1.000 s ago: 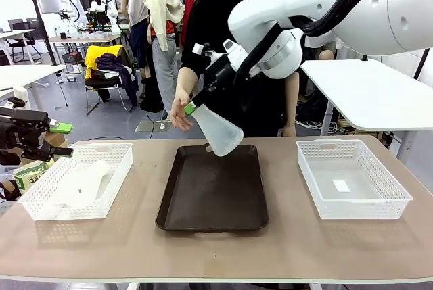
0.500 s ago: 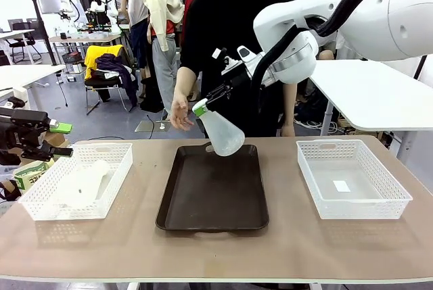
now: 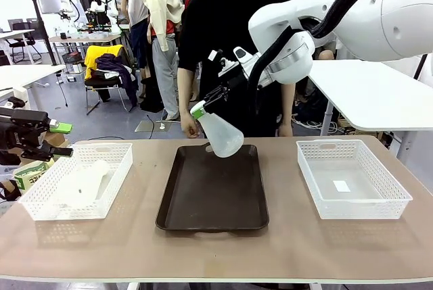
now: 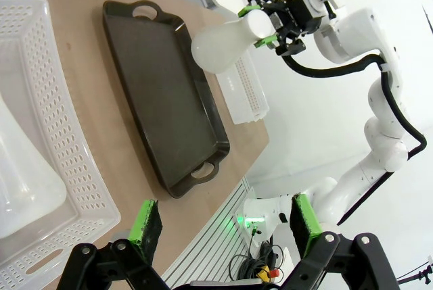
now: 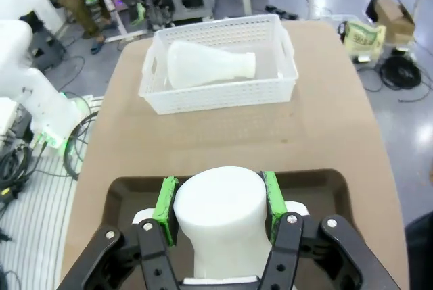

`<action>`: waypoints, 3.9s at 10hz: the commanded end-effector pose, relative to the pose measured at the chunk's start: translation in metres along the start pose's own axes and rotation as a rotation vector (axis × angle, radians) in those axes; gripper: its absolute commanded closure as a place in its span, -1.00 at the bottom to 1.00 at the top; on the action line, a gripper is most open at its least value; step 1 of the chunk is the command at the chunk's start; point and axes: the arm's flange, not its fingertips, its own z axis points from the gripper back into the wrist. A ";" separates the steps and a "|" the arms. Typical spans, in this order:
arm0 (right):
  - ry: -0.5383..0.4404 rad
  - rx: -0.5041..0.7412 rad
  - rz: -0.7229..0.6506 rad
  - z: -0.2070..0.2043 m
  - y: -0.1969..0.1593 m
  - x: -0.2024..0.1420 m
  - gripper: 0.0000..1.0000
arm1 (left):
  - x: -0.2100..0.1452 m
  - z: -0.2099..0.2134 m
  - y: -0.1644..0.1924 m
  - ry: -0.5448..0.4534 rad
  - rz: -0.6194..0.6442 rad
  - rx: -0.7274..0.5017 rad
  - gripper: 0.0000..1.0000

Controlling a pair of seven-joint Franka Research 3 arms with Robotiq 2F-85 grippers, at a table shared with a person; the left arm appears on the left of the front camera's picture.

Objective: Prepare the laboratory tools.
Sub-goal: Place the picked Big flask upright in the Handle tray as instructed by the person.

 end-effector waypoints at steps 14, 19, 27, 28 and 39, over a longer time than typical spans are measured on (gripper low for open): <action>-0.771 0.107 0.150 -0.020 -0.072 -0.101 1.00 | 0.001 0.001 -0.001 -0.013 -0.004 -0.017 -1.00; -0.738 0.176 0.071 -0.030 -0.068 -0.124 1.00 | 0.001 0.001 -0.001 -0.013 -0.004 -0.017 -1.00; -0.668 0.194 -0.060 -0.046 -0.074 -0.142 0.48 | 0.001 0.001 -0.001 -0.013 -0.004 -0.017 -1.00; -0.657 0.192 -0.061 -0.046 -0.073 -0.142 0.13 | 0.001 0.001 -0.001 -0.013 -0.004 -0.017 -1.00; -0.488 0.194 -0.101 -0.032 -0.055 -0.130 -1.00 | 0.001 0.001 -0.001 -0.013 -0.004 -0.017 -1.00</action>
